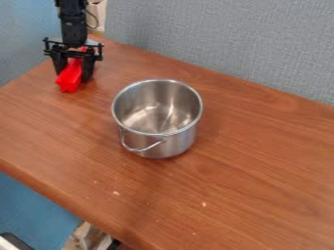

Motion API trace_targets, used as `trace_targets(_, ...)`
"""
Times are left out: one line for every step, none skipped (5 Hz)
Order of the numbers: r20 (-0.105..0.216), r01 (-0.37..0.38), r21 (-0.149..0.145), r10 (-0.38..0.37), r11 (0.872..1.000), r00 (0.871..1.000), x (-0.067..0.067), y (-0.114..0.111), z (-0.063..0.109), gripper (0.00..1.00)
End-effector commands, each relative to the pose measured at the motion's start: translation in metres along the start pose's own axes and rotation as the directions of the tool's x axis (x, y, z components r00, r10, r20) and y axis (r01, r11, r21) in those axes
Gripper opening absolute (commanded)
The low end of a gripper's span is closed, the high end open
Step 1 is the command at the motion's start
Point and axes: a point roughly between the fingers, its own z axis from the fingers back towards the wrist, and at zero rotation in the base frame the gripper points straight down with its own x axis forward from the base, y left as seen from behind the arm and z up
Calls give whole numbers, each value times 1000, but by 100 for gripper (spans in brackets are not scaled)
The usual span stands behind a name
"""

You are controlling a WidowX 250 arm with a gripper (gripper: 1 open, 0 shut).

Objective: Put the red object in the metal pot

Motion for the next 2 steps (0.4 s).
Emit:
trace_targets(-79,85,-40,-88,996,993,-23,-33,-15,0)
trace_targets(-30,121,-58,-123,991,992,-32,-45,11,0)
